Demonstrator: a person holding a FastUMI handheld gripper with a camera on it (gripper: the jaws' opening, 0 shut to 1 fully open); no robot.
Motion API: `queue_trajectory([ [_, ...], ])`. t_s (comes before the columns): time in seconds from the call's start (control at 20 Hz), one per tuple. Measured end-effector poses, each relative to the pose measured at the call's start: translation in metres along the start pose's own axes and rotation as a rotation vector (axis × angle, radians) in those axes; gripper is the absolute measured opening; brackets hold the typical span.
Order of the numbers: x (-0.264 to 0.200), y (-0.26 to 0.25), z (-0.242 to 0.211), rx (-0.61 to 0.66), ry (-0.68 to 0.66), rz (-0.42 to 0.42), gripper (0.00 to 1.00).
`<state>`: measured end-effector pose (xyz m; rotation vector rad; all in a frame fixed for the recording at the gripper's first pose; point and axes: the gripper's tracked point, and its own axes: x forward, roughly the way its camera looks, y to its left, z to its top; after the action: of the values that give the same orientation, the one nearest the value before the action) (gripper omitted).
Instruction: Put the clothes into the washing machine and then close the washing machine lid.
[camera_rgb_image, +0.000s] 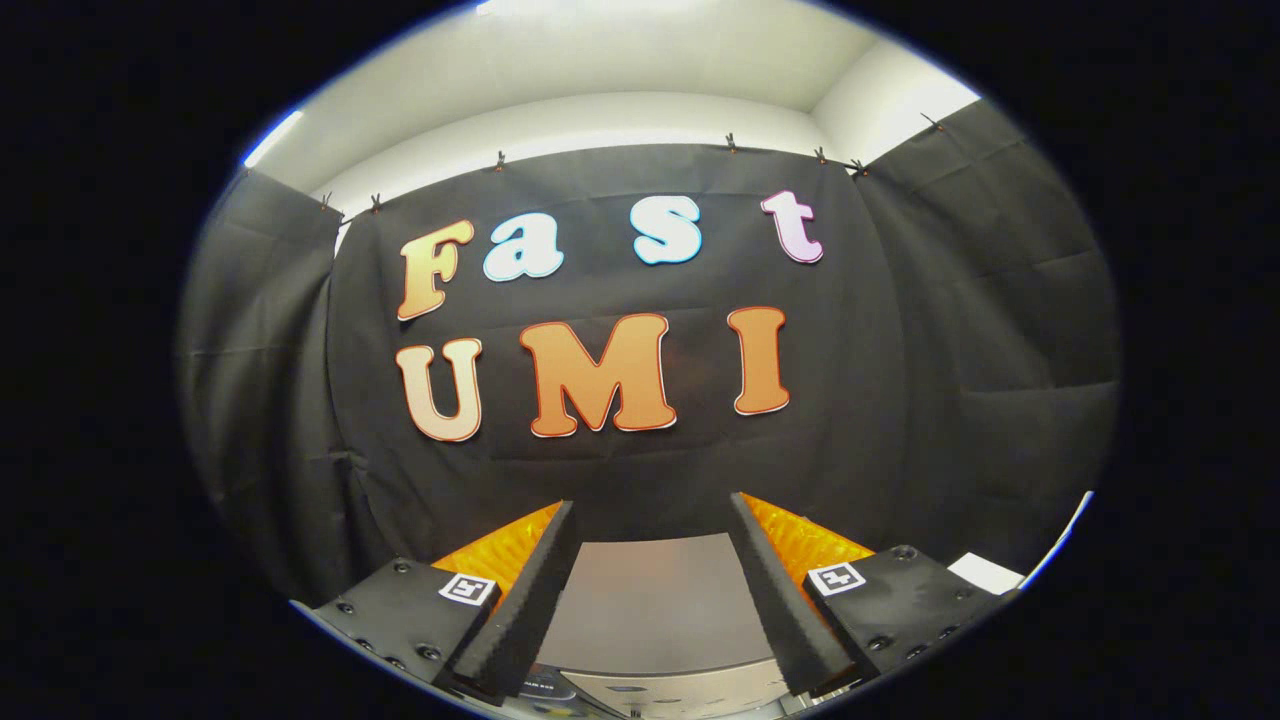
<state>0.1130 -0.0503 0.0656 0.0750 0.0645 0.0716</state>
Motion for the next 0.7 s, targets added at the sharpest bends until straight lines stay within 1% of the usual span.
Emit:
queue_trajectory([
  [0.1,-0.008,-0.013,0.003,0.016,-0.011,0.015,0.98],
  [0.25,-0.015,-0.031,0.006,0.012,-0.024,0.015,0.98],
  [0.4,-0.021,-0.036,0.010,0.011,-0.029,0.026,0.98],
  [0.55,-0.025,-0.043,0.012,-0.017,-0.038,0.010,0.98],
  [0.7,-0.026,-0.042,0.010,-0.030,-0.033,0.017,0.98],
])
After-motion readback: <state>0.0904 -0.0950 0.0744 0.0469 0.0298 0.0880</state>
